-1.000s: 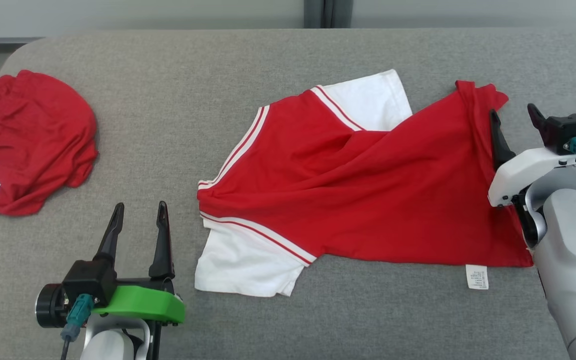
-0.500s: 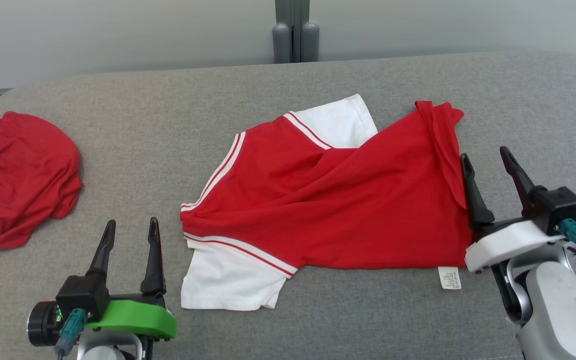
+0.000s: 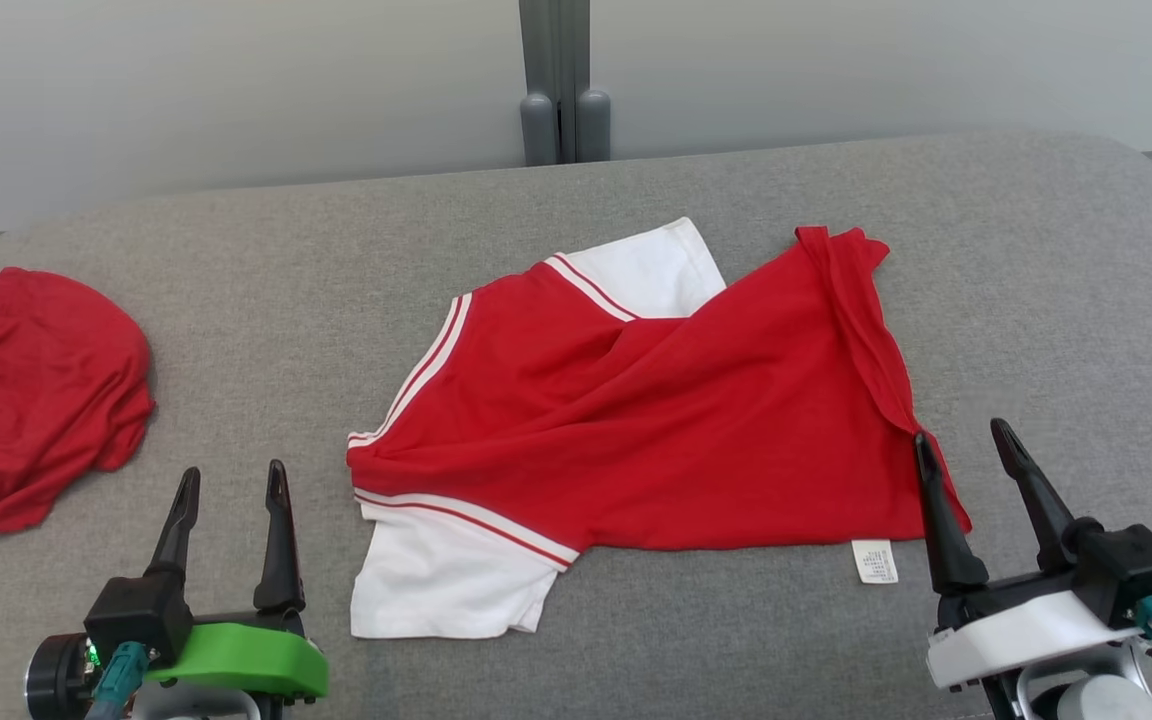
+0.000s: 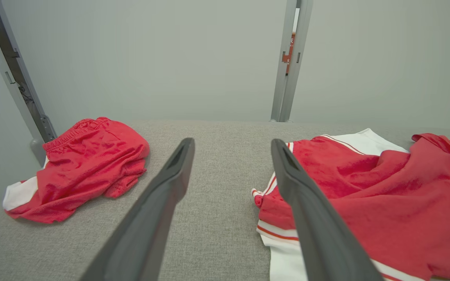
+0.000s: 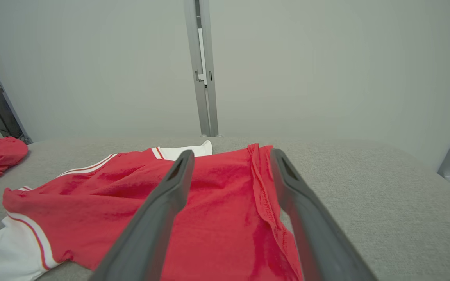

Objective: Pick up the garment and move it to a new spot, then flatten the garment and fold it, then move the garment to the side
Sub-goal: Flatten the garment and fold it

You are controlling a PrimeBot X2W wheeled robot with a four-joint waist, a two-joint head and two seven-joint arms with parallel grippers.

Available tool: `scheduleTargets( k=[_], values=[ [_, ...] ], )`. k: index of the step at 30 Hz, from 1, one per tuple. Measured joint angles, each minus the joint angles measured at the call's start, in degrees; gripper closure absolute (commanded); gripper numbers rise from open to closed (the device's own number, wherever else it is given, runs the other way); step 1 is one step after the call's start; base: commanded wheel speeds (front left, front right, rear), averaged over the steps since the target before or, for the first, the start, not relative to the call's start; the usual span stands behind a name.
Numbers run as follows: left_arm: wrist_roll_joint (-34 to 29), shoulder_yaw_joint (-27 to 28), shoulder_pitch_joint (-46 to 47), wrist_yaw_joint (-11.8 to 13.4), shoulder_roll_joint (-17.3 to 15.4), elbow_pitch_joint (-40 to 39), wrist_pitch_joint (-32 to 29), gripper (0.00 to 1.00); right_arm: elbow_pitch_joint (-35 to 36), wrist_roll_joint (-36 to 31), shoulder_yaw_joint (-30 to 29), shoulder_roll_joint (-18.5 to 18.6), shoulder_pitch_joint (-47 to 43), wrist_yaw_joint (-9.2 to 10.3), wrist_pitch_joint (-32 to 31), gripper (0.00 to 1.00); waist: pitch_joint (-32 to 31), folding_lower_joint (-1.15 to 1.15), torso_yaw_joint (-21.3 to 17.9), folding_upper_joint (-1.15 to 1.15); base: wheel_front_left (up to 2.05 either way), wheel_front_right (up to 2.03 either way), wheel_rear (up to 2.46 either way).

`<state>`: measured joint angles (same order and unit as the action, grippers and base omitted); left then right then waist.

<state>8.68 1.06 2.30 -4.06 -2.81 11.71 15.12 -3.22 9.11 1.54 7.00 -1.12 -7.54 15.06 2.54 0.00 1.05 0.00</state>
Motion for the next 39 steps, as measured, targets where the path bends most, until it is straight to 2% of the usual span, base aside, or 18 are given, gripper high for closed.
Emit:
scheduleTargets(
  k=[13, 39],
  values=[
    [-1.2, 0.9, -1.7, -0.6, 0.0, 1.4, 0.0, 0.0, 1.6, 1.3, -0.3, -0.3, -4.3, 0.0, 0.0, 0.0, -2.4, 0.0, -0.9, 0.0, 0.0, 0.0, 0.0],
    [-2.5, 1.6, -2.6, -1.5, 0.0, 2.3, 0.0, 0.0, -1.0, 0.9, 0.0, -0.9, -4.5, 0.0, -0.4, 0.0, -3.1, 0.0, 0.1, 0.0, 0.0, 0.0, 0.0]
  ],
)
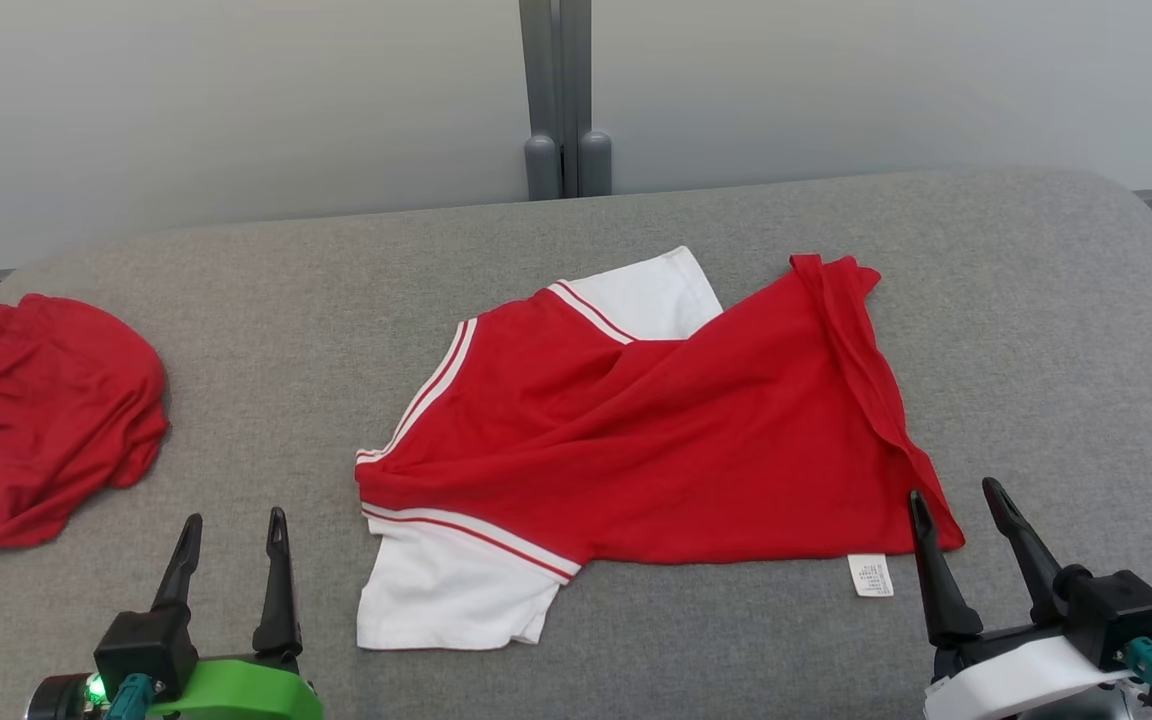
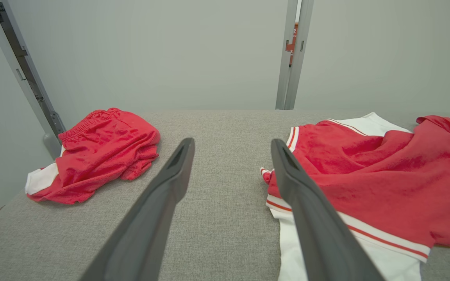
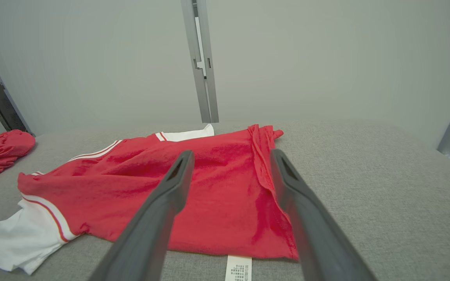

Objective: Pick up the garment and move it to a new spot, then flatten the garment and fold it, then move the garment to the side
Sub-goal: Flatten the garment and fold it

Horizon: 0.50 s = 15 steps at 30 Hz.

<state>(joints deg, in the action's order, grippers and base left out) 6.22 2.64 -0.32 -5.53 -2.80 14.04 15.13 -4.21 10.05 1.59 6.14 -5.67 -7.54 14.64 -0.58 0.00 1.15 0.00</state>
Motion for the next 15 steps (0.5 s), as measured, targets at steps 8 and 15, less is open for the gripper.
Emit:
scheduleTargets(
  k=[8, 15],
  values=[
    [0.0, 0.1, 0.0, 0.0, 0.0, 0.0, 0.0, 0.0, -0.1, -0.2, 0.0, -0.2, 0.0, 0.0, -0.2, 0.0, 0.1, 0.0, 0.1, 0.0, 0.0, 0.0, 0.0],
    [0.6, -0.1, 0.0, 0.0, 0.0, 0.8, 0.0, 0.0, -2.6, -0.8, -0.6, -0.5, 1.1, 0.0, -0.2, 0.0, 0.7, 0.0, -0.1, 0.0, 0.0, 0.0, 0.0]
  ],
)
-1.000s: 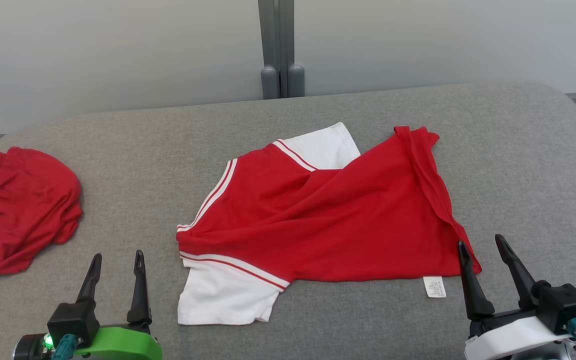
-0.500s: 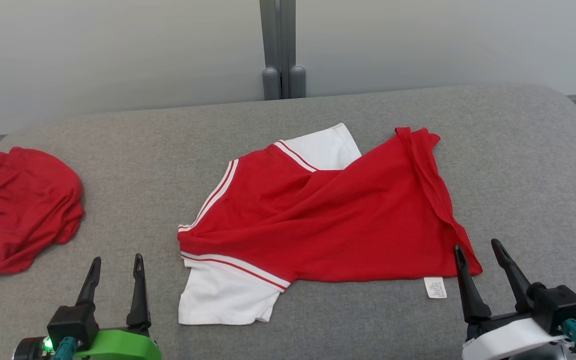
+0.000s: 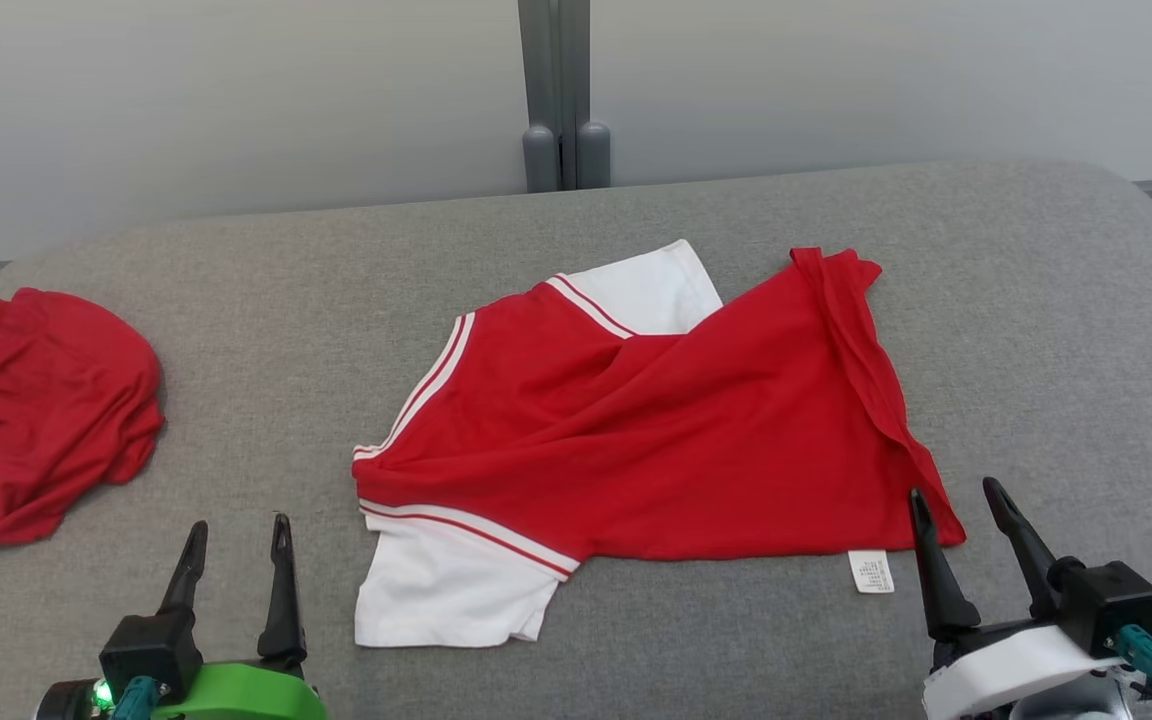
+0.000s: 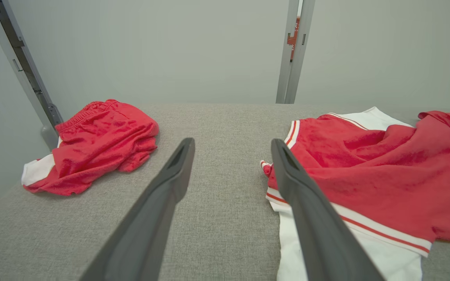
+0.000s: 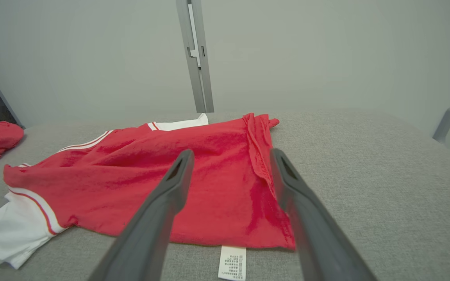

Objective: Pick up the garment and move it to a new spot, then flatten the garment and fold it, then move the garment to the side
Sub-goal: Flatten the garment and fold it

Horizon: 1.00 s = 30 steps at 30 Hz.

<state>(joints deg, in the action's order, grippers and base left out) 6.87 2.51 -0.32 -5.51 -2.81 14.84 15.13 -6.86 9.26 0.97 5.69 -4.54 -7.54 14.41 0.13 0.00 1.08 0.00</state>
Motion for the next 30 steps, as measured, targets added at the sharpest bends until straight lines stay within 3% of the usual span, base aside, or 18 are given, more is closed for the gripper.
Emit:
scheduleTargets(
  k=[5, 15, 23, 30],
  values=[
    [0.6, -2.1, 0.2, -0.1, 0.0, 2.7, 0.0, 0.0, -4.5, -1.4, -1.1, 0.4, 3.9, 0.0, -0.2, 0.0, 1.2, 0.0, -0.2, 0.0, 0.0, 0.0, 0.0],
    [2.0, -7.9, 2.5, -0.5, 0.0, 11.6, 0.0, 0.0, -20.3, -2.6, -3.2, 2.2, 11.9, 0.0, 0.1, 0.0, 4.5, 0.0, -0.3, 0.0, 0.0, 0.0, 0.0],
    [3.4, -9.2, 4.0, -0.5, 0.0, 17.3, 0.0, 0.0, -31.7, -2.8, -4.0, 2.3, 16.7, 0.0, 0.6, 0.0, 6.4, 0.0, -1.0, 0.0, 0.0, 0.0, 0.0],
    [3.8, -10.1, 5.6, -0.6, 0.0, 20.5, 0.0, 0.0, -36.7, -1.8, -4.5, 1.7, 19.5, 0.0, 0.6, 0.0, 7.5, 0.0, -1.4, 0.0, 0.0, 0.0, 0.0]
  ],
)
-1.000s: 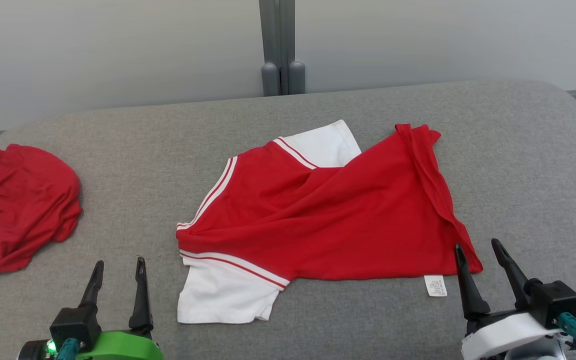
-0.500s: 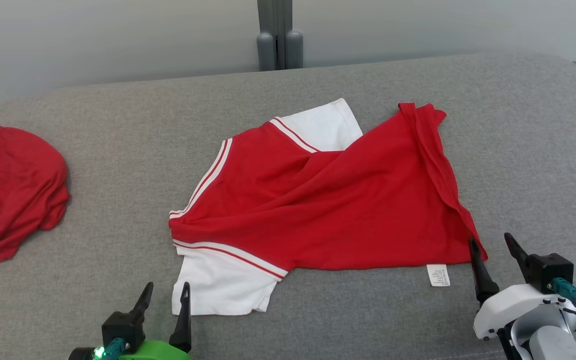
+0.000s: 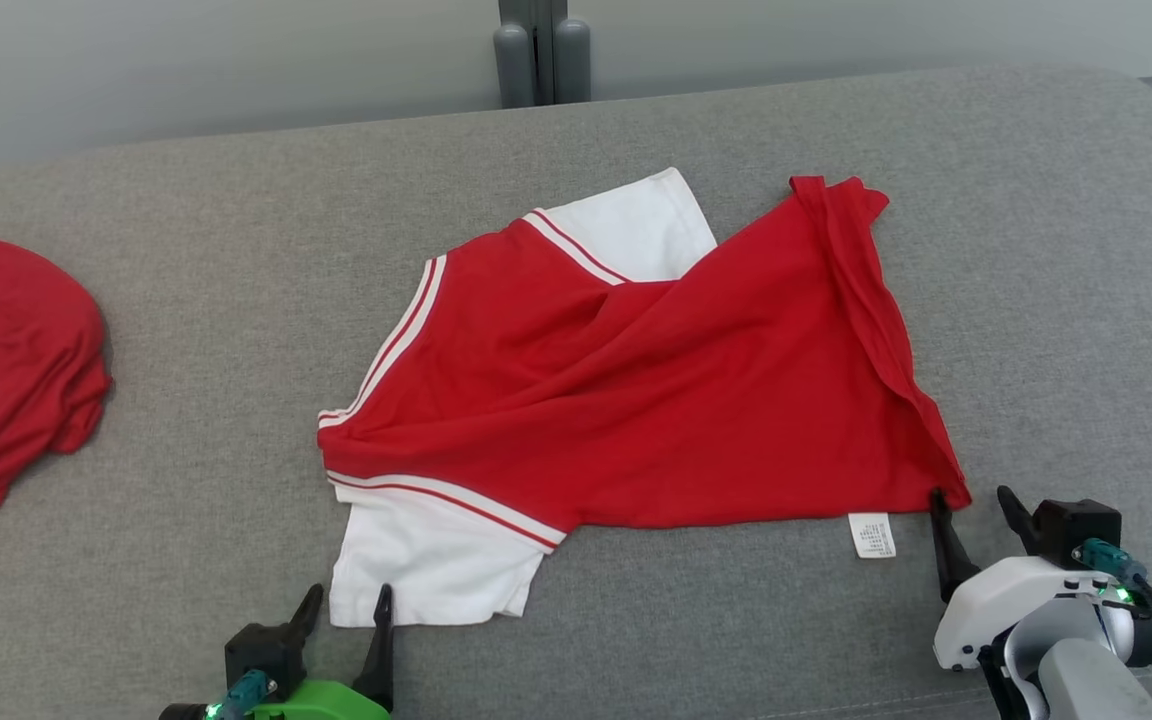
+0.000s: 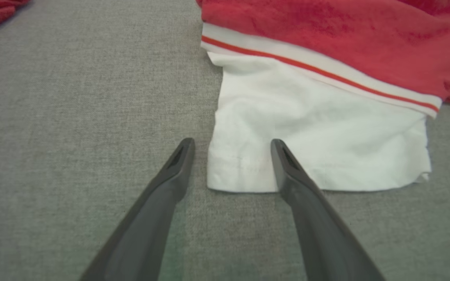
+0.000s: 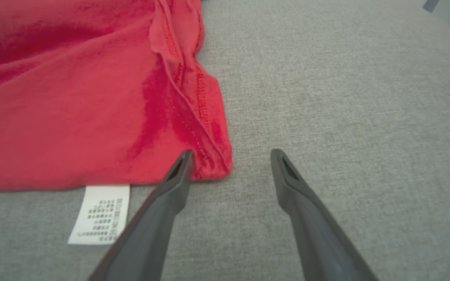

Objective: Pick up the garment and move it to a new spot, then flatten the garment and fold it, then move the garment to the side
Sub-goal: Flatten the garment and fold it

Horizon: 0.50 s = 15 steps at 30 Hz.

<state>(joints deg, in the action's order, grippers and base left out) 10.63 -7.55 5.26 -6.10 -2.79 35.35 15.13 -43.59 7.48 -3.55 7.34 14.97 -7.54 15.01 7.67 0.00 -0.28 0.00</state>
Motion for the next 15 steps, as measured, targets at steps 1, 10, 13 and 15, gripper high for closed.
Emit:
scheduleTargets(
  k=[1, 10, 13, 15],
  values=[
    [0.1, -0.3, 0.3, 0.0, 0.0, 0.7, 0.0, 0.0, -0.5, 0.1, 0.2, -0.3, 0.2, 0.0, 0.0, 0.0, 0.2, 0.0, 0.0, 0.0, 0.0, 0.0, 0.0],
    [3.0, -3.4, 2.8, -0.5, -0.1, 4.6, 0.2, 1.0, -4.4, 4.4, 3.0, -1.4, 2.3, 0.0, 0.2, 1.0, 0.5, 0.0, 0.1, 0.0, 0.0, 0.0, 0.0],
    [4.2, -4.2, 2.9, -0.8, -0.1, 4.3, 0.1, 1.0, -3.7, 6.3, 4.4, -1.7, 2.2, 0.01, 0.2, 1.0, 0.2, 0.0, 0.2, 0.0, 0.0, 0.0, 0.0],
    [5.0, -4.1, 2.8, -0.9, 0.0, 3.2, 0.1, 1.0, -2.1, 7.6, 5.5, -1.8, 1.7, 0.02, 0.2, 1.0, 0.0, 0.0, 0.2, 0.0, 0.0, 0.0, 0.0]
  ],
)
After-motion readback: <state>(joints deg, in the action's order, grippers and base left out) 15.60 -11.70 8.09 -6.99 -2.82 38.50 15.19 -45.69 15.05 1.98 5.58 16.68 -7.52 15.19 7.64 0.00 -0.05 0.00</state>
